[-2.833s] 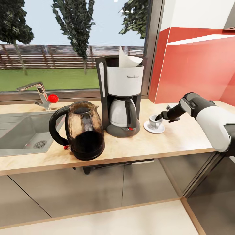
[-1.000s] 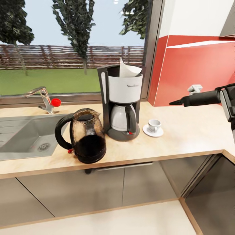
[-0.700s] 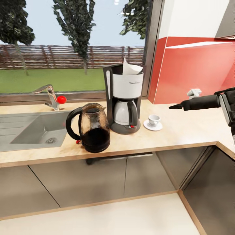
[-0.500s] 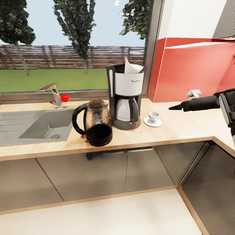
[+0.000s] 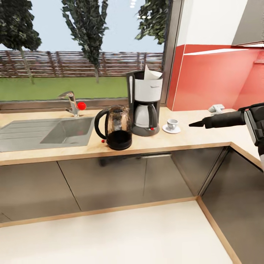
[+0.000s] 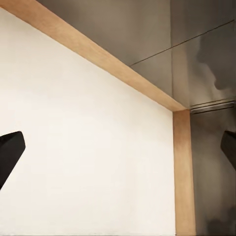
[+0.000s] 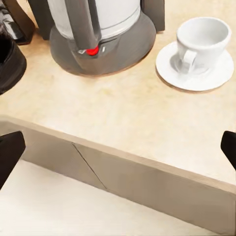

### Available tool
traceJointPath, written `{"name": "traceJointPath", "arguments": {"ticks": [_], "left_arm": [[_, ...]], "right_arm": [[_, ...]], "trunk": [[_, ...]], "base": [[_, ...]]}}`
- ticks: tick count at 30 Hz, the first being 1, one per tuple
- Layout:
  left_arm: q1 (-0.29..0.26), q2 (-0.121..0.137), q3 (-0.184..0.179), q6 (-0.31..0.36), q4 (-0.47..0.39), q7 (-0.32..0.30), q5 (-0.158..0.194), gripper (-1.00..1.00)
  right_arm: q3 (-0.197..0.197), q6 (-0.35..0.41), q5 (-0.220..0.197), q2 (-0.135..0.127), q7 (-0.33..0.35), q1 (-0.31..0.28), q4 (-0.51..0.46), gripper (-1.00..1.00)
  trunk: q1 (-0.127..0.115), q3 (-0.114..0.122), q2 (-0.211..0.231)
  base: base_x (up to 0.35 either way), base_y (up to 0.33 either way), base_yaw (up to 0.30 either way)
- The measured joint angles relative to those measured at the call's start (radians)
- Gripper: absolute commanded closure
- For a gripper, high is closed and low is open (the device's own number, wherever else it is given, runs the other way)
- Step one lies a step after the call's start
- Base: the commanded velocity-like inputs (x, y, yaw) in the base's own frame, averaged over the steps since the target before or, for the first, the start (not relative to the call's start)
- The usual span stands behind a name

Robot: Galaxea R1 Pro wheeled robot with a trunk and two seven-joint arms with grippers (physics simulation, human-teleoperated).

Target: Set up a coffee station on the kitchen countertop: keep the coffee maker on the countertop, move the bottle of coffee from the kitchen shelf to the counter next to the coffee maker, place a paper coffee filter on top of the coffee maker, put the saucer next to the coffee maker with the coffee cup on the saucer, and place the electric kettle next to the coffee maker.

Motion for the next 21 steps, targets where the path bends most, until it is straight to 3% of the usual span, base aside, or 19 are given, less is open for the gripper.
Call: {"name": "traceJointPath", "arguments": {"ticks": [6, 12, 17, 21], "left_arm": [[0.000, 0.000, 0.000, 0.000, 0.000, 0.001, 0.000, -1.00], [0.000, 0.000, 0.000, 0.000, 0.001, 0.001, 0.000, -1.00], [0.000, 0.000, 0.000, 0.000, 0.000, 0.001, 0.000, -1.00], [0.000, 0.000, 0.000, 0.000, 0.000, 0.001, 0.000, -1.00]], "right_arm": [[-0.001, -0.006, -0.001, -0.002, 0.019, 0.018, -0.009, -1.00], [-0.001, -0.068, 0.002, -0.004, 0.061, 0.149, -0.157, -1.00], [-0.001, -0.090, 0.002, -0.003, 0.066, 0.243, -0.204, -1.00], [-0.001, -0.151, 0.003, -0.003, 0.068, 0.308, -0.216, -1.00]], "trunk": [[0.000, 0.000, 0.000], [-0.001, 0.000, 0.000], [-0.001, 0.000, 0.000], [-0.001, 0.000, 0.000]], "base": [[-0.182, 0.032, 0.000], [-0.022, 0.003, 0.000], [-0.005, 0.001, 0.000], [-0.001, 0.000, 0.000]]}}
